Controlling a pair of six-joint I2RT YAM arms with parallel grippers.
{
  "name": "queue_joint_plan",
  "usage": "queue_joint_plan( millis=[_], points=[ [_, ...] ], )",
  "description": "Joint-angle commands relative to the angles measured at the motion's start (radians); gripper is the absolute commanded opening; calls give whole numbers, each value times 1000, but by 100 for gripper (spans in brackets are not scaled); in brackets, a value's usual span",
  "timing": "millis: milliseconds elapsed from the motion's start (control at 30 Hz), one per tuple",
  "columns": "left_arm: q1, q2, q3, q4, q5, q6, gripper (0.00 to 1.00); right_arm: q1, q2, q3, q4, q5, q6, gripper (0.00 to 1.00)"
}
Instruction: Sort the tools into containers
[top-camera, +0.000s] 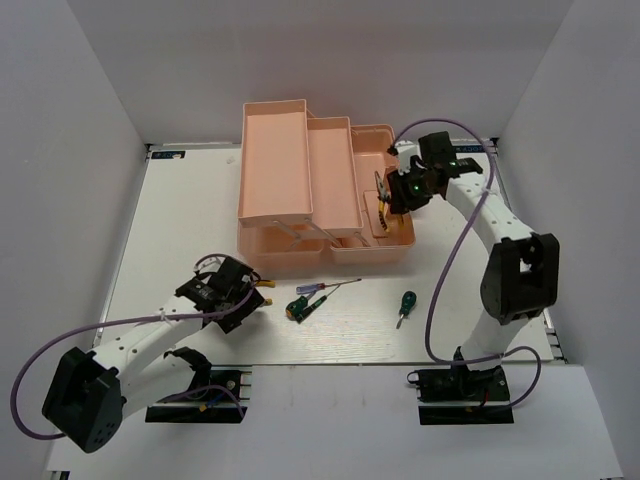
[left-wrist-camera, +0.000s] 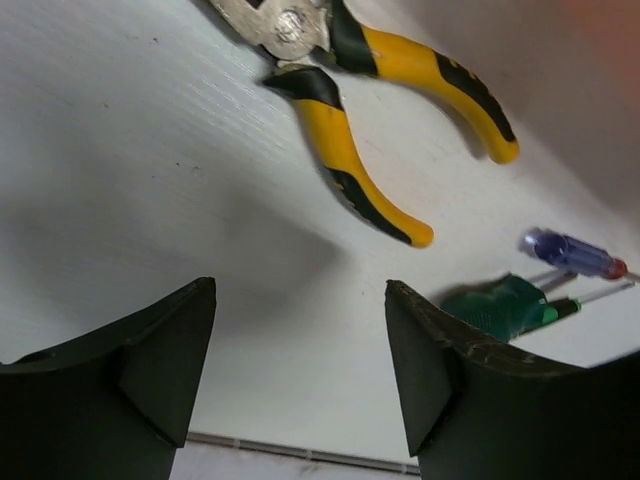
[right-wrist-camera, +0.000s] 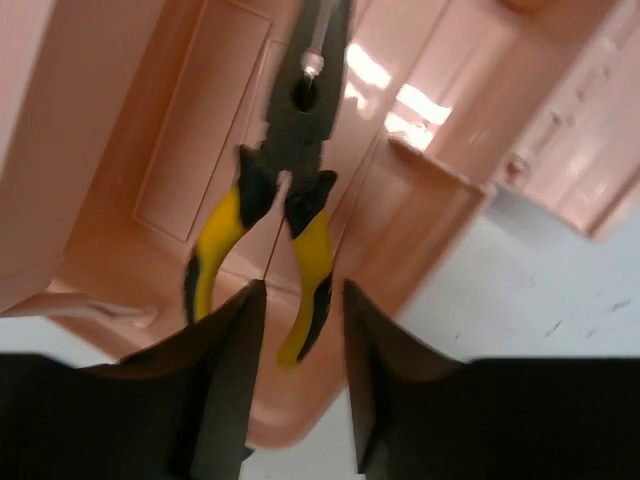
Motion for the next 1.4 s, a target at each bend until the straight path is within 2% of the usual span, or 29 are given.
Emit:
queue_joint_plan(
  millis=[0,33,100,267,533,733,867,900,933,1067,1267,1300,1367],
  points=[
    [-4,21,-37,86,-56,-108,79,29,37,118,16,-10,55,46],
    [-4,41,-37,96,-72,-125,79,31,40,125,15,-20,59,53],
    [-4,64,-28,133,-116,-134,79,31,13,108,18,-30,60,55],
    [-4,115,51,156,-156,-154,79,23,-50,16,28,-53,33,56],
    [-4,47,16,168,-147,-231,74,25,-164,-156,41,-83,34,56],
    [-4,174,-5,190,-156,-242,70,21,-193,-173,25,-96,53,58],
    [-4,280,47,196,-179,-242,68,18,-226,-202,19,-96,53,58],
    [-4,300,59,182,-179,-242,65,17,-228,-205,22,-93,54,58],
    [-4,315,79,162,-179,-233,57,12,-234,-214,21,-86,56,58],
    [-14,316,70,95,-179,-233,34,-3,-263,-239,29,-73,65,58],
    [-14,159,19,-62,-150,-190,19,-29,-282,-259,35,-92,76,58],
    [-14,130,9,-86,-135,-190,13,-34,-285,-259,35,-95,77,58],
    [-14,29,9,-157,-124,-156,6,-45,-285,-260,38,-102,82,58]
  ],
)
